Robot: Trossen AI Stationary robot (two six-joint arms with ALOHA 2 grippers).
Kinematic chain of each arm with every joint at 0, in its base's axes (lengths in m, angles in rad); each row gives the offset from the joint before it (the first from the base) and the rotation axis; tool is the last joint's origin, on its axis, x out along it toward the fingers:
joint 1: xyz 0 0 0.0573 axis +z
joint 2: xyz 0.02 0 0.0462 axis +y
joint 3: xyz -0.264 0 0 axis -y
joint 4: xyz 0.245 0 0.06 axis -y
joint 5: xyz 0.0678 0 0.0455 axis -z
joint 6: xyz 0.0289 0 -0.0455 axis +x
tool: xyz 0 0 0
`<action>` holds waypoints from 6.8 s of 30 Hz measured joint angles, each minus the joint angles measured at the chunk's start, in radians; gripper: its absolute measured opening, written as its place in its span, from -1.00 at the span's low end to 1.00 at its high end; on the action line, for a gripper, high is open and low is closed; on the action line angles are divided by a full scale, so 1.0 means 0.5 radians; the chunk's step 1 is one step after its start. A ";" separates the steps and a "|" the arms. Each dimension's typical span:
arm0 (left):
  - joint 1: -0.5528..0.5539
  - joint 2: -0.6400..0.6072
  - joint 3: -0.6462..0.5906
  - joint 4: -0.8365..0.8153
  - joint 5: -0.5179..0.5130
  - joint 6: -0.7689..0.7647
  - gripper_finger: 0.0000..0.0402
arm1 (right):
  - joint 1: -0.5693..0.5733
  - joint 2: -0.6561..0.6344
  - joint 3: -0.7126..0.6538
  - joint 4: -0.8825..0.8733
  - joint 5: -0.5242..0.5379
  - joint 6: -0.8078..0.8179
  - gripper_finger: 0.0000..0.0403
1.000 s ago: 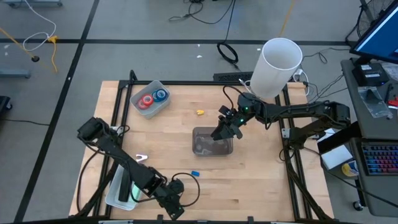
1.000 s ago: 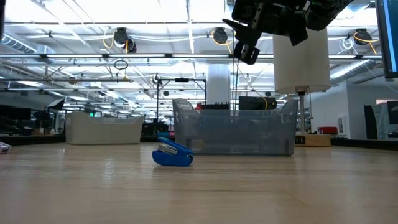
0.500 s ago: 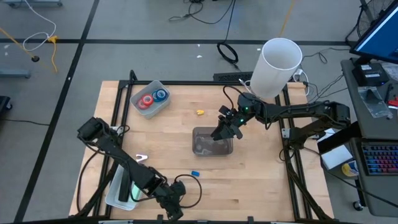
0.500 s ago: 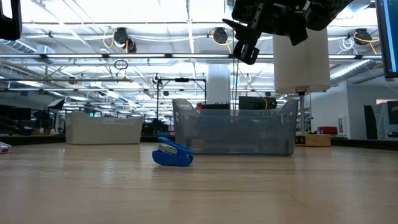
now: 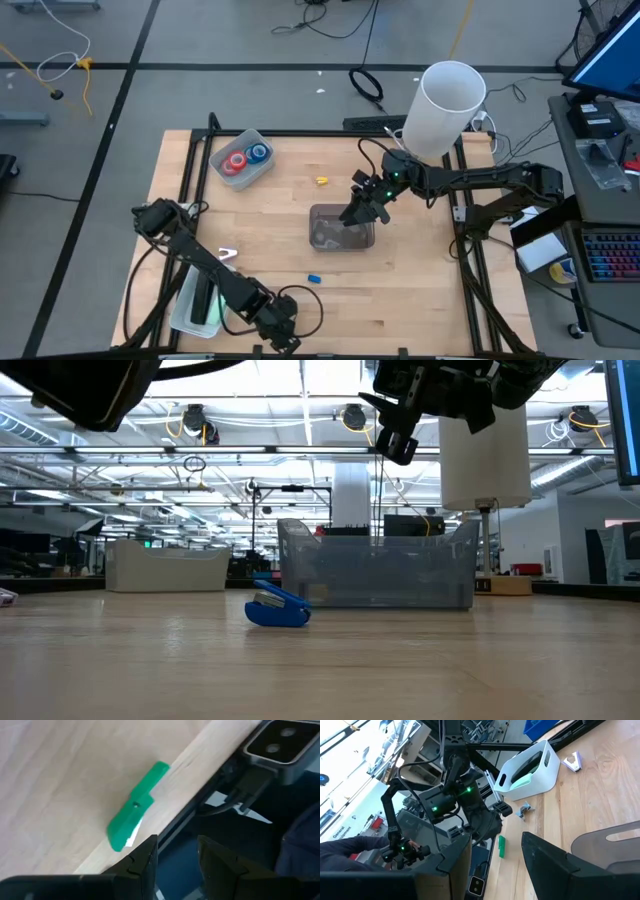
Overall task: Pick and place Stapler, Stapler remover, tape
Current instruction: Put the small dark green stapler into the white bin
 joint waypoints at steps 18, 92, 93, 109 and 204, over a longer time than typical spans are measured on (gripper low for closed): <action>0.004 0.011 0.027 -0.057 -0.163 0.151 -0.32 | 0.000 0.000 -0.001 -0.019 0.002 -0.001 -0.17; 0.016 0.186 0.034 -0.306 -0.100 0.655 -0.27 | -0.001 0.002 -0.001 -0.059 0.057 -0.074 -0.17; 0.021 0.187 0.032 -0.296 -0.098 0.664 -0.33 | -0.001 0.002 -0.001 -0.058 0.057 -0.075 -0.17; 0.119 0.187 0.031 -0.267 -0.234 0.584 -0.54 | -0.001 0.002 -0.001 -0.058 0.057 -0.082 -0.17; 0.861 -0.835 0.031 0.422 -1.112 1.300 -0.54 | 0.322 -0.199 0.001 0.642 0.523 -0.775 -0.17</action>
